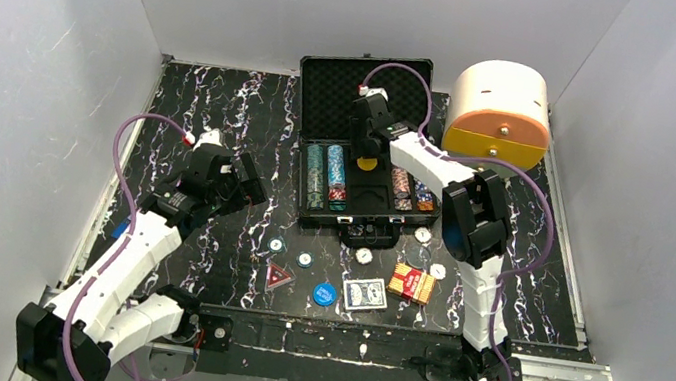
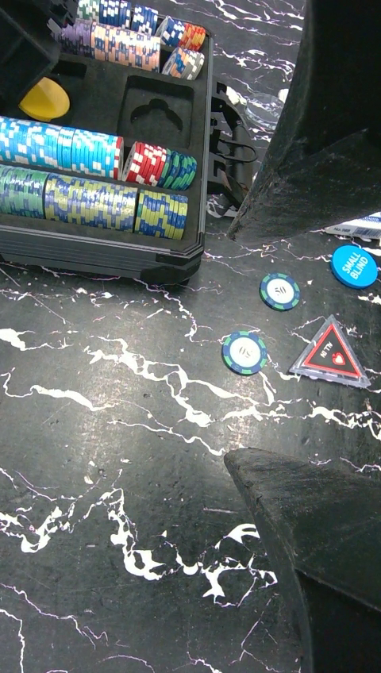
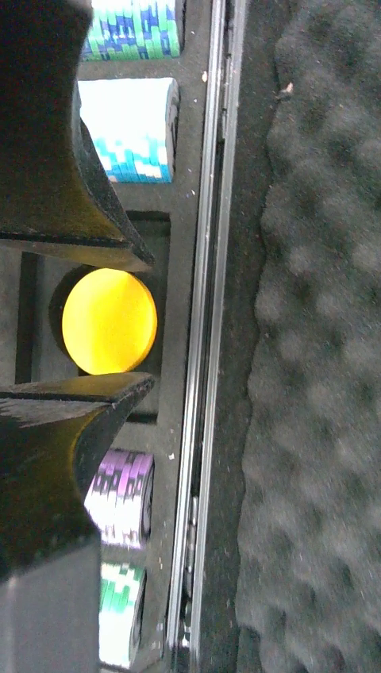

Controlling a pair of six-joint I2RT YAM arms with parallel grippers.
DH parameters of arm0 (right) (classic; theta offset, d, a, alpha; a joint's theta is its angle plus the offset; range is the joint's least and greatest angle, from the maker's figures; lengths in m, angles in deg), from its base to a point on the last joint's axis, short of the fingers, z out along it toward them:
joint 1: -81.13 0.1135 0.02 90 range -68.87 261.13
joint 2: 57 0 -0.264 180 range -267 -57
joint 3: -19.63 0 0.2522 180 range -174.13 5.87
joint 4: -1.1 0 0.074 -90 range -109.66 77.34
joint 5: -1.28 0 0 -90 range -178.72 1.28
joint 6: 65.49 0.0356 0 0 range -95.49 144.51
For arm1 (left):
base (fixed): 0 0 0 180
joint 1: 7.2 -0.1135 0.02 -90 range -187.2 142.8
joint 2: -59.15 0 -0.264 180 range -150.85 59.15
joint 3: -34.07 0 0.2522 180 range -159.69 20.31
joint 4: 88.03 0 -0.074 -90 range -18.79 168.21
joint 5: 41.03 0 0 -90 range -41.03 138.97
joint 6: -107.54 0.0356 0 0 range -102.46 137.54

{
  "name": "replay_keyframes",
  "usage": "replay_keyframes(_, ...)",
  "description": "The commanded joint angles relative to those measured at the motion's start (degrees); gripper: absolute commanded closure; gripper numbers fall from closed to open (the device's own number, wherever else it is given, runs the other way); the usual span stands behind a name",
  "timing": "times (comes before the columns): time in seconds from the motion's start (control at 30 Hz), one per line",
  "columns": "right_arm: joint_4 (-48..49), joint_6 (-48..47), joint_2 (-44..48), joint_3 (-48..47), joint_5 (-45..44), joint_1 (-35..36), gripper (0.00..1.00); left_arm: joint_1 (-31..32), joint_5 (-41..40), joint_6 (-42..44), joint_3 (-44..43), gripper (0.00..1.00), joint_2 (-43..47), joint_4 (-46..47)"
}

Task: Pack up texas hold em set

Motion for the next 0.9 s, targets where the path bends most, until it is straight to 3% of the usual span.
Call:
replay_keyframes(0.0,3.43,0.16,-0.20,1.49,4.80,-0.55,0.40,0.15,-0.10,0.14,0.06,0.02,-0.21,0.20)
replay_keyframes(0.07,2.24,1.17,-0.42,1.48,4.96,-0.67,0.41,0.15,-0.14,0.17,0.05,0.02,-0.16,0.13)
replay_keyframes(0.2,-0.24,2.61,0.52,2.40,2.73,-0.70,0.59,0.11,-0.17,0.14,0.29,0.02,0.19,0.15)
replay_keyframes(0.3,-0.90,2.77,1.46,3.77,1.91,-0.62,0.61,0.12,0.10,0.02,0.49,0.02,0.02,0.31)
replay_keyframes(0.63,-3.70,1.80,9.37,-1.50,4.32,-0.30,0.49,0.18,0.06,0.45,0.07,0.02,0.98,0.41)
replay_keyframes(0.87,-8.56,3.14,22.84,10.15,10.69,5.97,0.41,0.10,-2.82,1.08,-0.54,0.02,2.72,0.47)
